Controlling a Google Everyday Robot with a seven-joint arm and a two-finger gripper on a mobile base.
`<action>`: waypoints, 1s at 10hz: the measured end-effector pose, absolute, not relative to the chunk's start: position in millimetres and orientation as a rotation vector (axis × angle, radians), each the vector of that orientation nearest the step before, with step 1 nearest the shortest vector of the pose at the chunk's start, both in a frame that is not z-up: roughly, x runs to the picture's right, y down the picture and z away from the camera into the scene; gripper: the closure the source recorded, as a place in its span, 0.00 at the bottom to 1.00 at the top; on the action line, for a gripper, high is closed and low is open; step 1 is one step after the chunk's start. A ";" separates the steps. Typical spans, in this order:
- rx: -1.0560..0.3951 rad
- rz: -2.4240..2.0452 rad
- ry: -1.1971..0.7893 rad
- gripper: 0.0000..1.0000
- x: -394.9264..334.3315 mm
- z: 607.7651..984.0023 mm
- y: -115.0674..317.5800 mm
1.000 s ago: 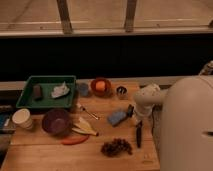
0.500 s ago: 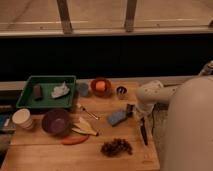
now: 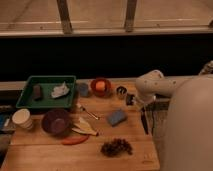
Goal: Place brush in metal cup
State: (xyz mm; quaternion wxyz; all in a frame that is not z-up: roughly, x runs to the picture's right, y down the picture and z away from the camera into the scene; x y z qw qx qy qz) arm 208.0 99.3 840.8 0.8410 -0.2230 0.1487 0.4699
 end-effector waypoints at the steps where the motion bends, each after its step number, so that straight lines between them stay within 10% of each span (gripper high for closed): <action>1: -0.459 0.985 0.303 1.00 208.3 840.1 86.6; 10: -0.489 0.919 0.177 1.00 201.9 858.2 34.3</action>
